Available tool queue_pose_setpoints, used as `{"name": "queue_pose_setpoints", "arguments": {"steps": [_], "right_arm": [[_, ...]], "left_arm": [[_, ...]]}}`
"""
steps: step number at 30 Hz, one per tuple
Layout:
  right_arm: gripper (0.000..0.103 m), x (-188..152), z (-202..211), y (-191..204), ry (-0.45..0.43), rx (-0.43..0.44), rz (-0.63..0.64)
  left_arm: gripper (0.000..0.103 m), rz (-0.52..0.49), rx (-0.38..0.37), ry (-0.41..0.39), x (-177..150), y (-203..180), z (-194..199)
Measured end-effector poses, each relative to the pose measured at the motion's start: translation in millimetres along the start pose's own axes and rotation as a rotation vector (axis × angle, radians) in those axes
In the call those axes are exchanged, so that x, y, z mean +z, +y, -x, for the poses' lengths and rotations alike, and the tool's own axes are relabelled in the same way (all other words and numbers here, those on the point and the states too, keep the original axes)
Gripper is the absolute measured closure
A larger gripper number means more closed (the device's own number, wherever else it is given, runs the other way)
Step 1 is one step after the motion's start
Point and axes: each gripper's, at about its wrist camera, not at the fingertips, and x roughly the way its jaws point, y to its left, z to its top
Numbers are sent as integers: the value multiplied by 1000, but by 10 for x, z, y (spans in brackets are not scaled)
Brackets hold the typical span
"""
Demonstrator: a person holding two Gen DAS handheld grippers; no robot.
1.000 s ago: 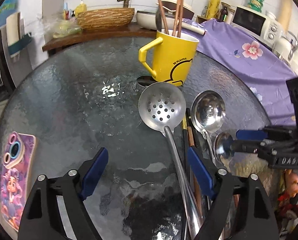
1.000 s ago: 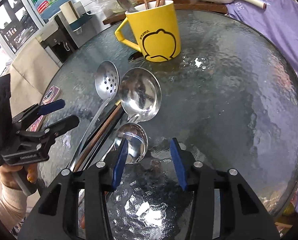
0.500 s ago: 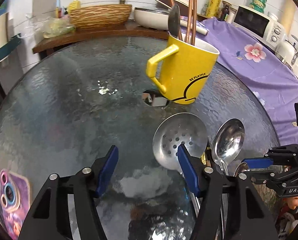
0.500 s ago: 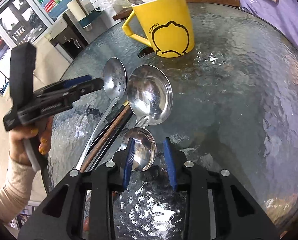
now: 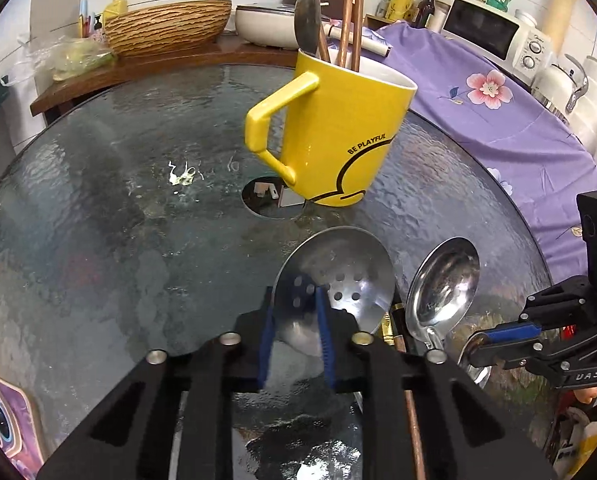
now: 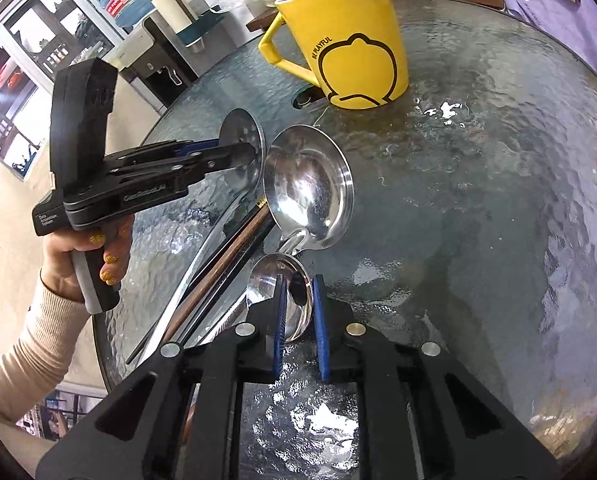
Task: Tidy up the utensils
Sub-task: 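Move the right tool to the small metal spoon and close on it, then lift the small spoon with the right tool while the left tool lifts the slotted skimmer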
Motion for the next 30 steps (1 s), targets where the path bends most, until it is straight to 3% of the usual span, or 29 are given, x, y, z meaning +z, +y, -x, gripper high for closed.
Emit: {"name": "queue_pose_setpoints", "arguments": {"steps": [6, 17, 30], "right_arm": [[99, -50, 101, 48, -29, -13, 20], [100, -96, 332, 248, -100, -53, 60], [100, -78, 722, 463, -241, -126, 94]], "left_arm": [[100, 2, 26, -35, 34, -49, 109], [100, -47, 66, -101, 48, -233, 387], [100, -48, 105, -302, 210, -398, 986]]}}
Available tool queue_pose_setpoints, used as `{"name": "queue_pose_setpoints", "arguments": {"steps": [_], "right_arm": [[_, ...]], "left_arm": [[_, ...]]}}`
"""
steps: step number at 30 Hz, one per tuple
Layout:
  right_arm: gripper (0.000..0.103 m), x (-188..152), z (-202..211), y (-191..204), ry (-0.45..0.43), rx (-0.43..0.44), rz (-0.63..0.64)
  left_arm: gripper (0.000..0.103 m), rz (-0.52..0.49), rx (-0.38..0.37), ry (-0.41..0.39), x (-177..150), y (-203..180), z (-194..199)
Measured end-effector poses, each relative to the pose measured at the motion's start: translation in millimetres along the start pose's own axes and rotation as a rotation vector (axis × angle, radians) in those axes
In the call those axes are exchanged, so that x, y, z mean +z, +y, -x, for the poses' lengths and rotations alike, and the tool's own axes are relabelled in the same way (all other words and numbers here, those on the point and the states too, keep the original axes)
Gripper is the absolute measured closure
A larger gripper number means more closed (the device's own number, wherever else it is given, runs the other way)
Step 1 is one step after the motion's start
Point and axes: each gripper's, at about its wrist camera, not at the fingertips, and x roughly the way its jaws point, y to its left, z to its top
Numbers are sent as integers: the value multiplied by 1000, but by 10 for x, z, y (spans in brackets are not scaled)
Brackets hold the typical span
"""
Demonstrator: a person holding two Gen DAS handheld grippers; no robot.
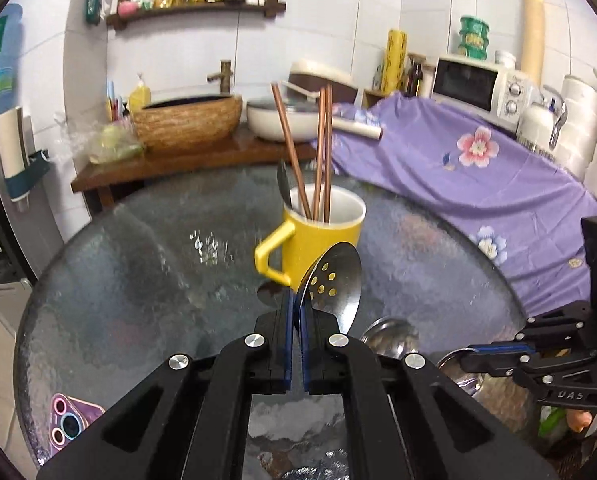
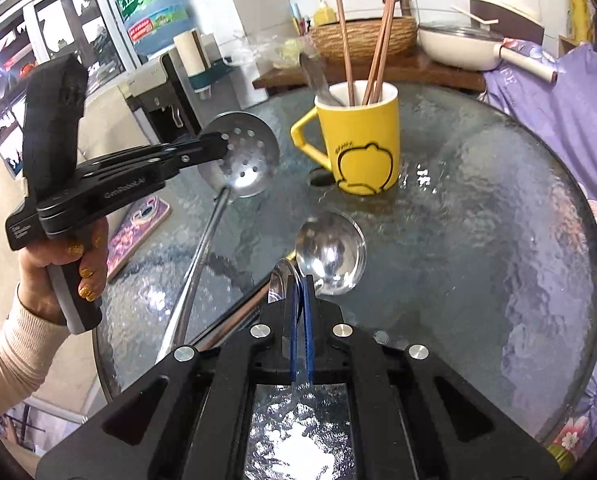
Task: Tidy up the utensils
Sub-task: 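Lift the small spoon with the right tool while the left tool lifts the slotted skimmer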
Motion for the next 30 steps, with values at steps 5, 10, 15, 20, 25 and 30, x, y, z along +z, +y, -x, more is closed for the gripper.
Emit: {"name": "queue_pose_setpoints", "arguments": {"steps": [5, 10, 15, 20, 25, 30], "right_arm": [[100, 129, 153, 10, -54, -41, 14], [100, 345, 308, 86, -117, -104, 68], [100, 665, 450, 134, -195, -170, 108], [100, 1063, 501, 146, -255, -243, 130], [100, 1472, 557, 90, -319, -321, 132], [100, 1838, 552, -21, -357, -403, 131]], "left_arm": [[100, 8, 14, -50, 132, -9, 119], [100, 23, 44, -114, 314, 31, 248], [100, 37, 93, -209, 559, 33, 342], [100, 58, 148, -289, 890, 48, 333], [100, 62, 234, -392, 1267, 38, 342], [100, 44, 325, -474, 1549, 2, 300]]}}
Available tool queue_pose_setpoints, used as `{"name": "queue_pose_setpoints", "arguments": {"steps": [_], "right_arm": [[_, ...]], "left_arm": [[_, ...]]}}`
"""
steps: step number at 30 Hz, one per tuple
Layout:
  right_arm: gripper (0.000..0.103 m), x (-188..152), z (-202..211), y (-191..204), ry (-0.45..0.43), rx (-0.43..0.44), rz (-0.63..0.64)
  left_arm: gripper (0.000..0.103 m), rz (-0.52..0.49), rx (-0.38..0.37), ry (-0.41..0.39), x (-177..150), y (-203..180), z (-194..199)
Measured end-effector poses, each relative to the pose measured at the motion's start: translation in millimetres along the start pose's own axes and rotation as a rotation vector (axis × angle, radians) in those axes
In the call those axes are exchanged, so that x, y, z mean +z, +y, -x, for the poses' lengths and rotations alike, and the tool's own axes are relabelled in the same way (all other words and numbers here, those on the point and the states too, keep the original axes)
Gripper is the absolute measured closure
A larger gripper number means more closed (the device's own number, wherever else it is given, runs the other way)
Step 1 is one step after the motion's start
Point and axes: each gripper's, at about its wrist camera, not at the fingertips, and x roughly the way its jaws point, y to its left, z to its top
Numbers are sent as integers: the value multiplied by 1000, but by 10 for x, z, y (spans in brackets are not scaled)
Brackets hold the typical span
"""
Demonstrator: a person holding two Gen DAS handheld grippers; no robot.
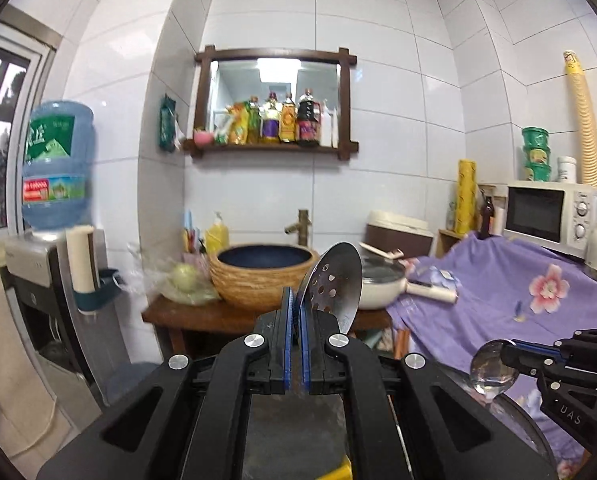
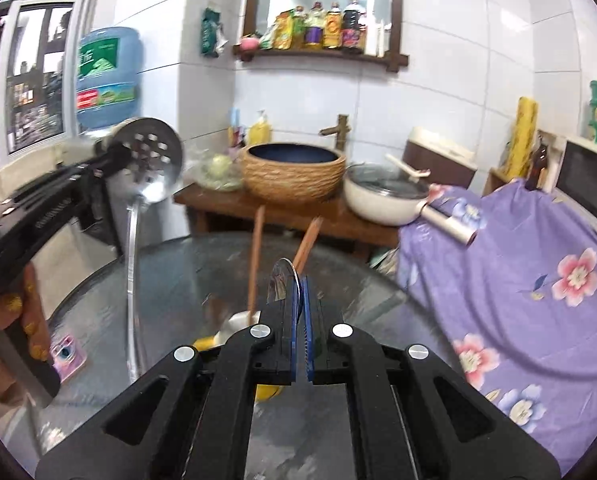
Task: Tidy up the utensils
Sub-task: 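Lift the small spoon with the right tool while the left tool lifts the slotted skimmer, then lower the skimmer and small spoon into the yellow mug and open both tools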
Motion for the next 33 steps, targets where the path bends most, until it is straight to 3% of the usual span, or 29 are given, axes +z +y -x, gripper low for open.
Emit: {"name": "queue_pose_setpoints", "arguments": {"steps": [8, 12, 16, 21, 33], "right_arm": [[100, 270, -408, -63, -41, -133, 42], [100, 249, -599, 25, -59, -170, 86], [100, 126, -725, 84, -71, -188, 107], [100, -46, -802, 124, -66, -177, 125], [100, -356, -715, 211, -45, -104, 133]], "left_arm": [[100, -9, 122, -73, 32, -100, -349], [100, -3, 172, -91, -66, -123, -518], [100, -60, 218, -131, -242, -200, -598], [100, -84, 211, -139, -392, -268, -630], [100, -103, 77, -70, -742, -383, -424]]}}
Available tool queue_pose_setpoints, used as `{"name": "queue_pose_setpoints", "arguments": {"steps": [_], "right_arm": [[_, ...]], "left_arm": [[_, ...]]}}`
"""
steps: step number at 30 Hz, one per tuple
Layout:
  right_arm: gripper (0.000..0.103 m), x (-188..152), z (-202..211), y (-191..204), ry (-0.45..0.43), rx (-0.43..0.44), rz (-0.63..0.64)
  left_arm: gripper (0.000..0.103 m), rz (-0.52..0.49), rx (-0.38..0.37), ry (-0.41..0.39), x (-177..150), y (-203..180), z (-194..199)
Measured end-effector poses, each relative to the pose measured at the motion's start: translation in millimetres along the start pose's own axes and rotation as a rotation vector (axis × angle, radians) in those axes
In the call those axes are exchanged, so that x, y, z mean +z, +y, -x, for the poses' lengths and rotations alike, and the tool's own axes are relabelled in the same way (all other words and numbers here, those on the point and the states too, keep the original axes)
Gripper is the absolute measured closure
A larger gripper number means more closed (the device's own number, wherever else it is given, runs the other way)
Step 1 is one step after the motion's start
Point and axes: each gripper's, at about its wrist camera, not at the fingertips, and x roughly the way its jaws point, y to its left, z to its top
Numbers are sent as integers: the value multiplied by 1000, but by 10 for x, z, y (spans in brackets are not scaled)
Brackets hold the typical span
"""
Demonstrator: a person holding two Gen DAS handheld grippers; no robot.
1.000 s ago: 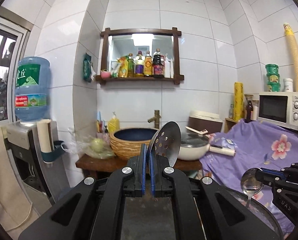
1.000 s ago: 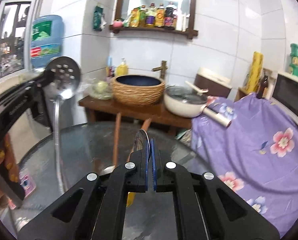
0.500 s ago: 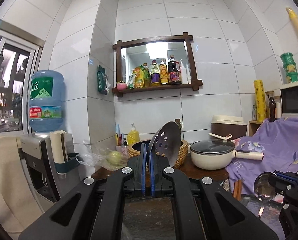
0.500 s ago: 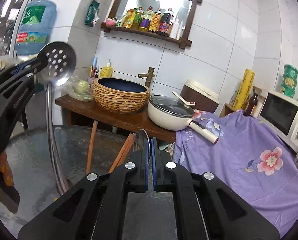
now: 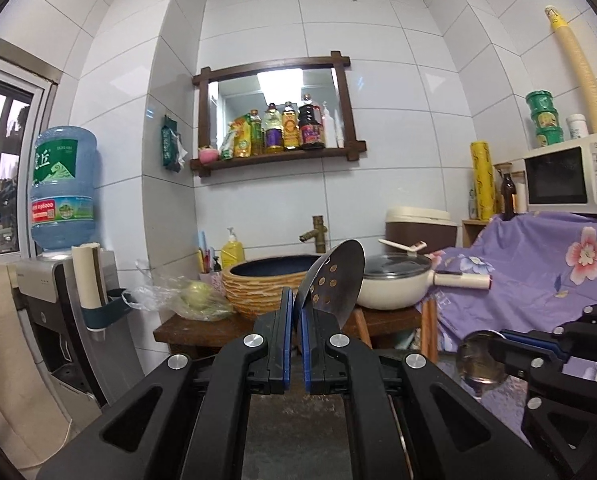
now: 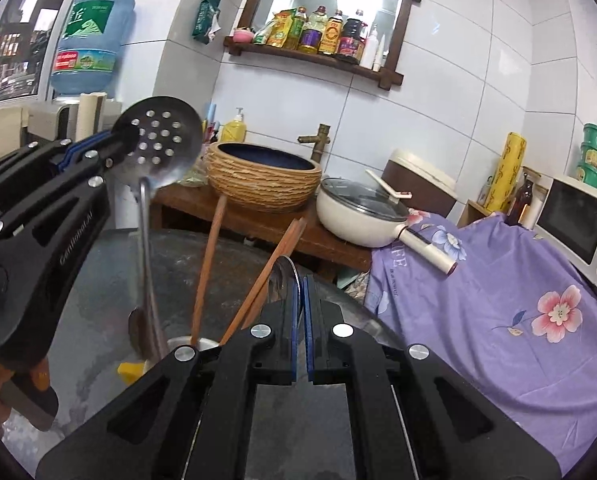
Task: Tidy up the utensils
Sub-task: 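Lower the skimmer and small spoon into the yellow mug and open both tools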
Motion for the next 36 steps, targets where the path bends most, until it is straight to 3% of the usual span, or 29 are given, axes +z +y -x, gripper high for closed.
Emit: {"name": "queue_pose_setpoints", "arguments": {"steps": [6, 9, 11, 15, 19, 22, 25, 31, 36], "right_arm": [[99, -164, -18, 3, 38, 44, -23], [99, -223, -48, -42, 58, 65, -58], [99, -253, -52, -72, 61, 81, -78], [98, -309, -66, -148, 91, 112, -130], [97, -384, -13, -238, 108, 123, -190], [93, -460, 15, -303, 147, 167, -239], [47, -630, 125, -362, 168, 240, -338], [45, -937, 249, -297, 283, 385, -404], [45, -1206, 398, -52, 356, 433, -350]], "left_arm": [[99, 11, -61, 79, -154, 48, 17], [98, 14, -60, 77, -194, 98, 56], [89, 23, -71, 90, -186, 132, 72], [52, 18, -99, 110, -191, 158, 108], [40, 25, -93, 109, -197, 225, 225], [27, 68, -154, 192, -227, 292, 292], [14, 86, -224, 295, -305, 311, 380], [9, 55, -374, 547, -686, 252, 565], [9, 116, -439, 700, -1017, 349, 634]]}}
